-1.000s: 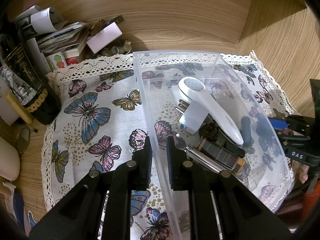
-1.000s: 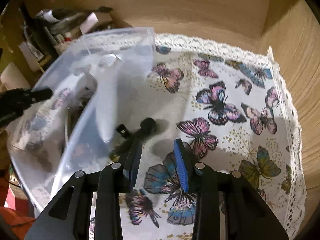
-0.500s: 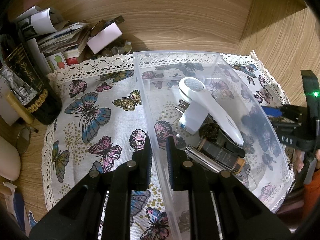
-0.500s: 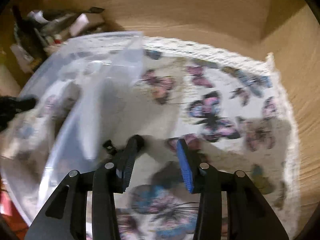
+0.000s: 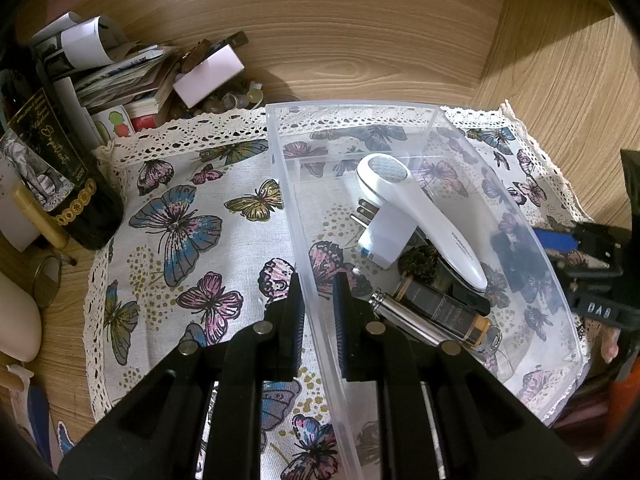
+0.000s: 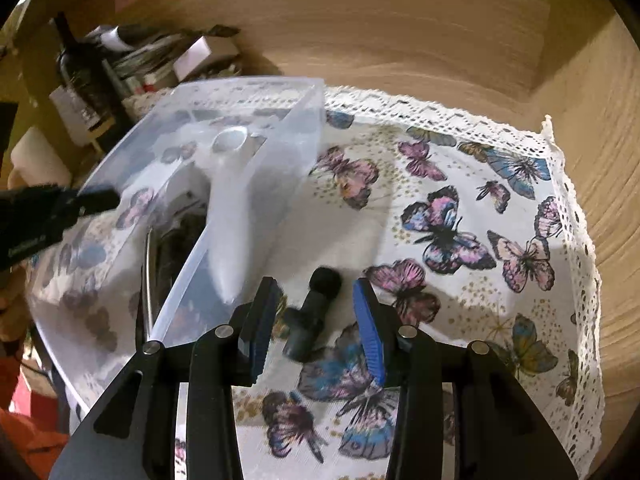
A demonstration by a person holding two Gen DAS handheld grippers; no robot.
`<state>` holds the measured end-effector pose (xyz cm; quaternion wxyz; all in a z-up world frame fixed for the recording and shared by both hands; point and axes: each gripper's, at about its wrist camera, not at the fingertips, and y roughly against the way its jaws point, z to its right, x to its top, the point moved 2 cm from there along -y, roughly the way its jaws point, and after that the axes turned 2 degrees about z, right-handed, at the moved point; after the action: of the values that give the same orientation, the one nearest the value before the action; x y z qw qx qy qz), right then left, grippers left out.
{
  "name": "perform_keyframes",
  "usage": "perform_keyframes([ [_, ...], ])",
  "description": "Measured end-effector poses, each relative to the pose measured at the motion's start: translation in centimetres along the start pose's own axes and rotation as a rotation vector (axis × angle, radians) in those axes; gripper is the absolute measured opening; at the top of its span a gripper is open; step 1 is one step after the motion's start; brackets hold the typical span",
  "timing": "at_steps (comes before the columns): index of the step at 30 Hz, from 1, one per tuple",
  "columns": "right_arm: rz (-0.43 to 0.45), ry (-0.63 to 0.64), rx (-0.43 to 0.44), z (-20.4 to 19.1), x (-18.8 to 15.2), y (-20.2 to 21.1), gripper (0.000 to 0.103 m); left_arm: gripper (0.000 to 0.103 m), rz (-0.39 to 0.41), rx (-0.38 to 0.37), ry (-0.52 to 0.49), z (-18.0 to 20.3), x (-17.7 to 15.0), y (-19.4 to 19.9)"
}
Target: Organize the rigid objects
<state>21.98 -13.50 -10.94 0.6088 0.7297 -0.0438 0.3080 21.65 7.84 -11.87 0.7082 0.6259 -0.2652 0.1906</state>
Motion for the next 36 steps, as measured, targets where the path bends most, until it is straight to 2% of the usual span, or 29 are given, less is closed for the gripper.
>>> perform_keyframes([
  [5,-0.052,0.010,-0.025,0.1,-1.1,-1.5,0.035,0.013,0.001,0.001,0.001,0.0,0.0,-0.1],
  [6,-0.061,0.009,-0.029,0.1,-1.2,-1.9,0.026,0.013,0.001,0.001,0.002,0.0,0.0,-0.1],
  [7,-0.061,0.006,-0.037,0.2,-1.4,-2.2,0.022,0.013,0.001,0.001,0.002,0.0,0.0,-0.1],
  [15,0.054,0.023,-0.071,-0.2,-0.3,0.3,0.022,0.013,0.001,0.001,0.001,0.0,0.0,-0.1],
  [25,0.172,0.065,-0.068,-1.6,1.7,4.0,0.022,0.013,0.001,0.002,0.000,0.1,0.0,-0.1],
  [31,0.204,0.094,-0.025,-3.4,2.4,4.7,0.022,0.013,0.001,0.003,0.000,0.1,0.0,-0.1],
  [36,0.188,0.143,0.021,-5.7,2.7,3.9,0.022,0.013,0.001,0.003,-0.001,0.1,0.0,-0.1],
])
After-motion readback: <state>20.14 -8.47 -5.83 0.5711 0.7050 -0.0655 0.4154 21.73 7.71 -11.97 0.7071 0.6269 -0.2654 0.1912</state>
